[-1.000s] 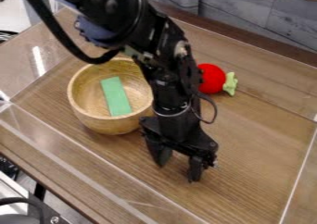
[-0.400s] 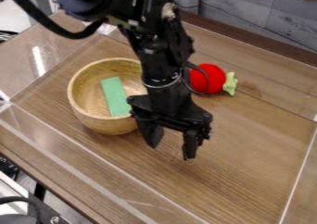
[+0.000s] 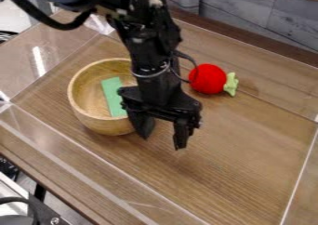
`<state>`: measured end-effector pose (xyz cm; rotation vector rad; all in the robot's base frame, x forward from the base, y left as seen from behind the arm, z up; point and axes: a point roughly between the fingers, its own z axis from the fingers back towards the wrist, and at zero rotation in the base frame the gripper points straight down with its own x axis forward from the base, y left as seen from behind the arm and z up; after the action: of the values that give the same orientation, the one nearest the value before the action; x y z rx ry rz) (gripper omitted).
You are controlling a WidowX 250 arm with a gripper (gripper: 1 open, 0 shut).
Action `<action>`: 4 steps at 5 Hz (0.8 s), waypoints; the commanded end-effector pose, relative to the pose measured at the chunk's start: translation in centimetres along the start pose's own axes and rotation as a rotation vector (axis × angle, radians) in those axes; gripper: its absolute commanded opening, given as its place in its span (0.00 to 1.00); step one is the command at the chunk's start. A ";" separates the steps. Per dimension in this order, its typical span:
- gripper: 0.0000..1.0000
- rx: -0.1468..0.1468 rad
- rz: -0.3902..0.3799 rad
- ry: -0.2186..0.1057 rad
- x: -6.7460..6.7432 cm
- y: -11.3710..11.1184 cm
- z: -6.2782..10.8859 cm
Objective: Remove the green stick from the brown bowl and put it on the table
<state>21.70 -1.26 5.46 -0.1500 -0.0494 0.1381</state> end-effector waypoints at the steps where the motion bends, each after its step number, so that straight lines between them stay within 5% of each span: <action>1: 0.00 0.001 -0.009 -0.042 1.4 1.2 0.7; 2: 1.00 0.000 0.033 -0.043 1.8 2.4 0.7; 4: 1.00 -0.005 0.112 -0.059 3.1 3.7 1.4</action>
<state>23.38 2.63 5.57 -0.1571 -0.0612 0.2501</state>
